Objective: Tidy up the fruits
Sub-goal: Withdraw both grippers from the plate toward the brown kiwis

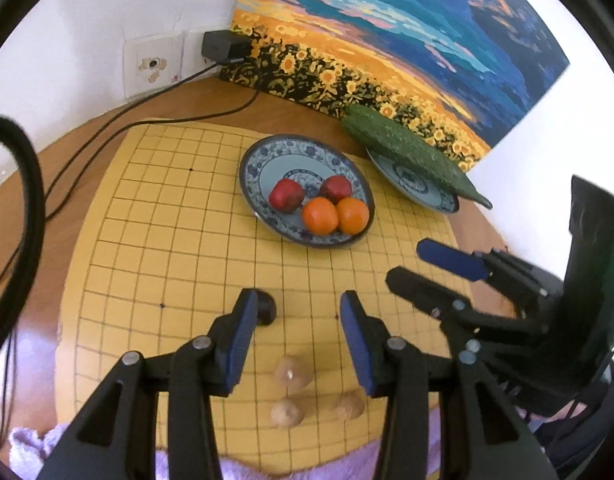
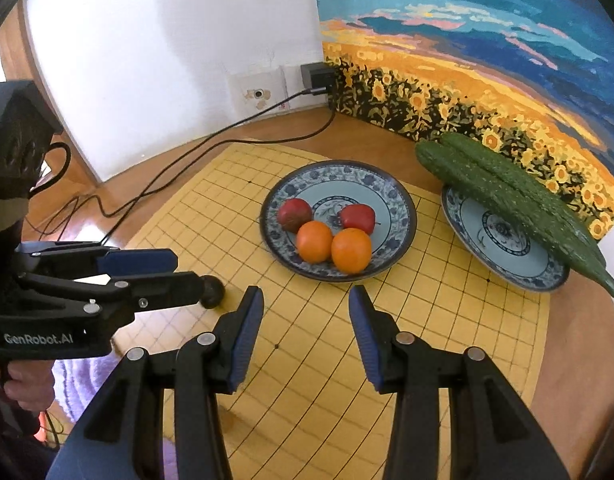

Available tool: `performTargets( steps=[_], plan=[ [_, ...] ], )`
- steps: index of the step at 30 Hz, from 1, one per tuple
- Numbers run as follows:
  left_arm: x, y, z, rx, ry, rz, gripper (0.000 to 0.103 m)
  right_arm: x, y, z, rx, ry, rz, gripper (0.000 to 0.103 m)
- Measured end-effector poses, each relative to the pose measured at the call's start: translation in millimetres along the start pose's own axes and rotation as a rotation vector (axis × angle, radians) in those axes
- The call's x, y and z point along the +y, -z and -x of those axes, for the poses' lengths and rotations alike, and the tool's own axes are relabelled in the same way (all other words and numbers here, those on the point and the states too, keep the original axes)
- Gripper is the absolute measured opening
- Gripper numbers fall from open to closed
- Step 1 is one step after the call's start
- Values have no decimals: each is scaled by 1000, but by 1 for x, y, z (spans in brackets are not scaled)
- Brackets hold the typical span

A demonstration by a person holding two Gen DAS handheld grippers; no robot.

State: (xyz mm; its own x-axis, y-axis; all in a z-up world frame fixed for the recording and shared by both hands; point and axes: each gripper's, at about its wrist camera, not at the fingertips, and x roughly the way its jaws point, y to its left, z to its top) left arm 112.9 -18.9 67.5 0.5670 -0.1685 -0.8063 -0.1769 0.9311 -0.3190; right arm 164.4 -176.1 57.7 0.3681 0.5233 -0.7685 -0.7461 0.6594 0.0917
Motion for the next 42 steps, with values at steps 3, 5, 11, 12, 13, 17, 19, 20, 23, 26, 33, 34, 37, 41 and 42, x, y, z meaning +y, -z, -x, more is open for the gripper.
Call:
performTargets(
  steps=[3,5,11,12,13,17,19,20,23,26,33,34,37,41,42],
  plan=[
    [-1,8,9,-1,-17,-33,45,6,1,11,-11,1,-6,46],
    [-1,14,14,-1,-21,-46,45,10,2,17,-23,-2,-14,46],
    [10,30,19,23,-3,-41,45,28,10,32,-29,4,-10,46],
    [12,33,19,29,-3,-42,45,31,12,34,-28,2,-10,46],
    [13,36,20,34,-3,-43,45,33,14,35,-26,1,-10,46],
    [21,50,22,62,9,-34,45,40,24,37,-12,-4,-17,46],
    [25,56,24,72,13,-32,45,41,29,39,-9,-6,-32,46],
    [27,60,25,77,15,-30,45,40,33,40,-7,-7,-43,46],
    [33,69,26,97,23,-19,45,39,43,41,8,-10,-70,46],
    [37,77,24,118,34,-7,45,39,54,42,20,-13,-86,46],
    [47,92,18,162,56,33,45,42,78,34,71,-38,-120,46],
    [48,93,17,166,60,40,45,43,82,32,80,-44,-128,46],
    [48,97,14,177,77,51,45,44,91,26,106,-54,-143,46],
    [35,97,11,157,68,-8,44,46,98,21,126,-59,-154,46],
    [30,96,11,137,65,-35,44,46,99,21,128,-61,-153,46]
  ],
)
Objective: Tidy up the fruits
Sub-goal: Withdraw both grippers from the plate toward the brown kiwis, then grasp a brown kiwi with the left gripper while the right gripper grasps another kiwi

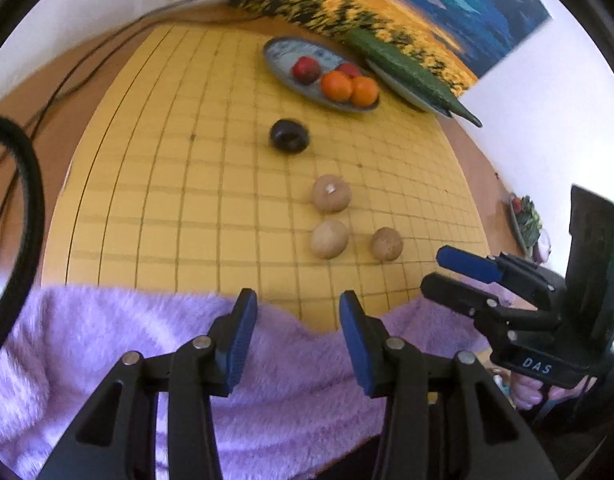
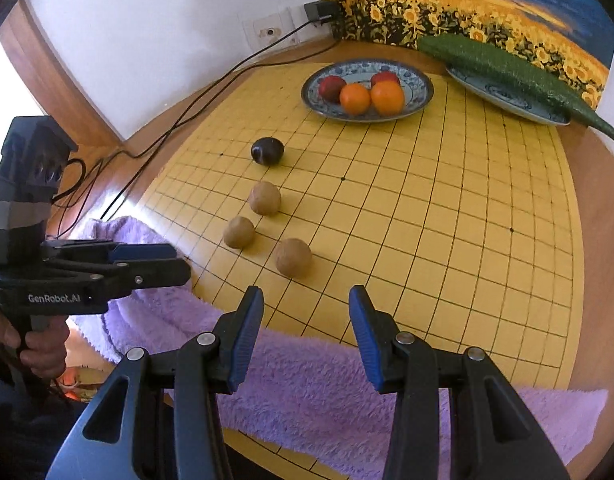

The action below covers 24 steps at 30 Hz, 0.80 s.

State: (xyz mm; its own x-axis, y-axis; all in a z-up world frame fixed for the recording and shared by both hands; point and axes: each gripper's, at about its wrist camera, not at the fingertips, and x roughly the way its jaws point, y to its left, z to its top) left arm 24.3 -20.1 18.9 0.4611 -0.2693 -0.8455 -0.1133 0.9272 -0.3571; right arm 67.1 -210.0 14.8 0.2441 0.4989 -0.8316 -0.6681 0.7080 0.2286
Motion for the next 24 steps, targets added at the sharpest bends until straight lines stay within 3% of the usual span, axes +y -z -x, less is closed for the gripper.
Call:
performTargets(
  steps=[4,13,15,18,24],
  plan=[
    [-6,-12,-4,-40,41,-7,43,1,1,-1,1,-4,10,46],
    [2,-28,-29,7,127,65,30,3,4,-4,4,6,32,45],
    [4,-28,-31,14,150,83,23,3,4,-6,0,13,39,45],
    [9,-27,-32,20,181,114,23,4,2,-9,-2,25,52,44],
    [6,-19,-27,-20,144,102,23,7,-6,-16,-5,23,69,44]
  ],
)
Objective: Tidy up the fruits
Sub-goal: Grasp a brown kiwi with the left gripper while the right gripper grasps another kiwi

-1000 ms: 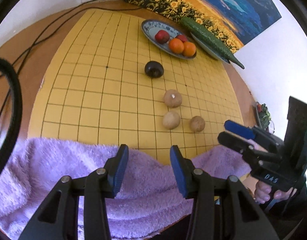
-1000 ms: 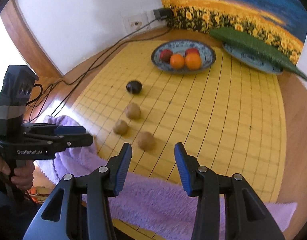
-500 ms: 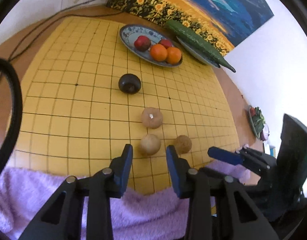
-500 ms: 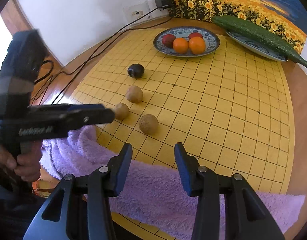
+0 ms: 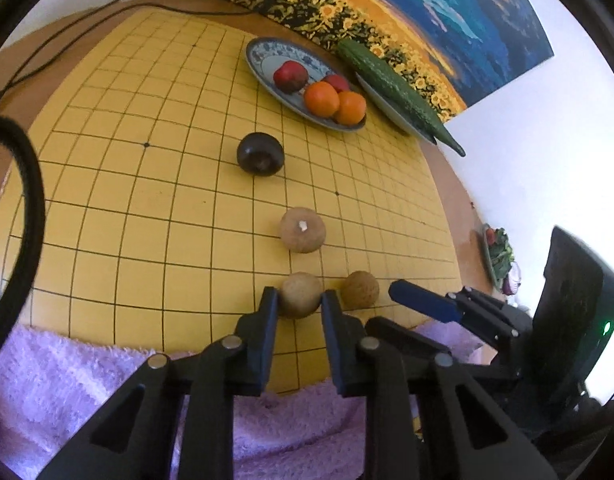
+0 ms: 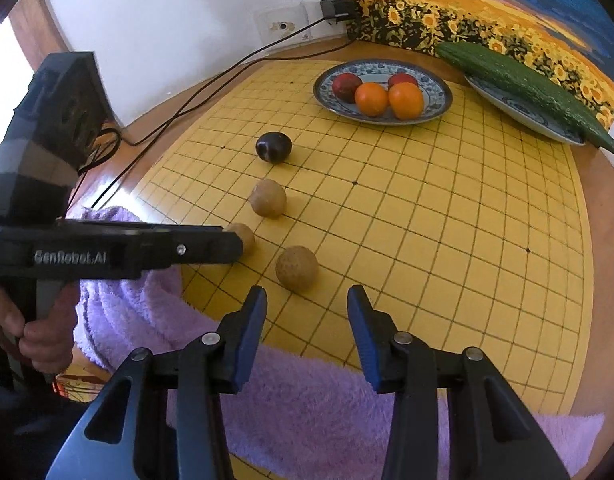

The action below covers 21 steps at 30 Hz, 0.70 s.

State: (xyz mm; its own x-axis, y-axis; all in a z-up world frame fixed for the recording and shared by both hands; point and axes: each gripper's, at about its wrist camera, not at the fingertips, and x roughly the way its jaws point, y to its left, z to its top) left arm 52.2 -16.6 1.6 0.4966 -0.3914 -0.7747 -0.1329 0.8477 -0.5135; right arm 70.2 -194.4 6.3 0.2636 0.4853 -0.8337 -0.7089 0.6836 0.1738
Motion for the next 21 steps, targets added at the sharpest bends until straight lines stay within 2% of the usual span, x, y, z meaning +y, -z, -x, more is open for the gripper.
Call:
performTargets(
  steps=[3,6,11,16,17,19,21],
  plan=[
    [-9,6,1,-27,-46,-51,23,2,-4,-7,13,19,7,41],
    [-11,12,1,-63,-68,-61,23,5,-5,-12,14,38,25,38],
    [-15,15,1,-80,-91,-95,23,10,-7,-19,-24,80,76,38],
    [-6,13,2,-77,-43,-39,23,13,-13,-25,-40,87,138,37],
    [-4,12,2,-73,-29,-21,23,13,-14,-25,-37,81,144,31],
    [0,10,2,-64,-7,3,23,11,-17,-26,-33,59,146,26],
    [0,10,2,-60,-6,8,23,7,-18,-26,-35,13,134,26]
  ],
)
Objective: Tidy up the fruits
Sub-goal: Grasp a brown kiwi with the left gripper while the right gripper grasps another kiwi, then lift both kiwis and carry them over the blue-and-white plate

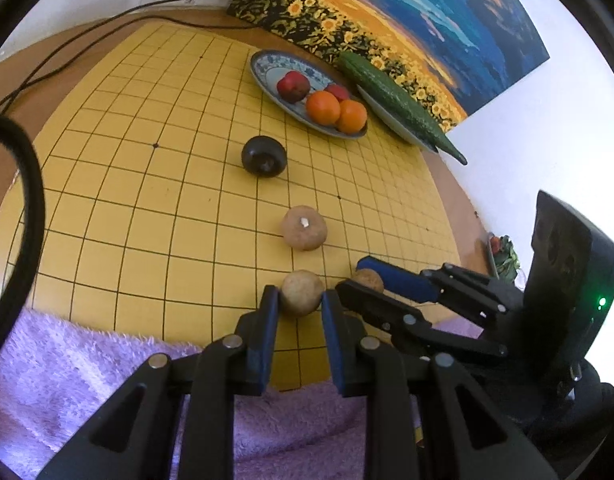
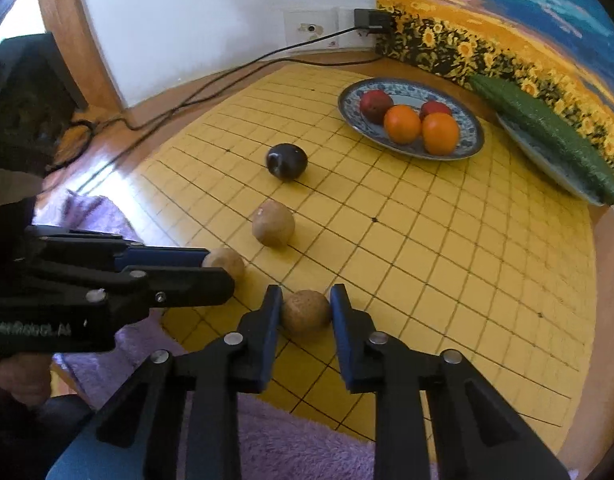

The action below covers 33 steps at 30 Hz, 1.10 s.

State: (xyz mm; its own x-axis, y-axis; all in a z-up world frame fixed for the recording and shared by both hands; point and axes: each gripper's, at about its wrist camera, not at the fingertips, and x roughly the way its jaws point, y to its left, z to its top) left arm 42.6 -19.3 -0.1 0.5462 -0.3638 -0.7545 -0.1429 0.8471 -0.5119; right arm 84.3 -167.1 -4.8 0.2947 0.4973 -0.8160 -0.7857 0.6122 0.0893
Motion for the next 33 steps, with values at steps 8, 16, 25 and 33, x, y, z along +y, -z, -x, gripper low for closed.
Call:
performTargets(
  steps=[8,16,25,33],
  plan=[
    [-4,0,1,27,-32,-16,22,-5,2,10,-15,-38,-72,26],
    [-6,4,29,-24,-78,-61,22,-7,-3,44,-54,-51,-111,26],
    [-24,-1,73,-152,-163,-134,22,-7,-11,68,-88,-27,-106,26],
    [-33,-8,95,-216,-166,-162,22,-6,-17,86,-119,-18,-94,26]
  ],
)
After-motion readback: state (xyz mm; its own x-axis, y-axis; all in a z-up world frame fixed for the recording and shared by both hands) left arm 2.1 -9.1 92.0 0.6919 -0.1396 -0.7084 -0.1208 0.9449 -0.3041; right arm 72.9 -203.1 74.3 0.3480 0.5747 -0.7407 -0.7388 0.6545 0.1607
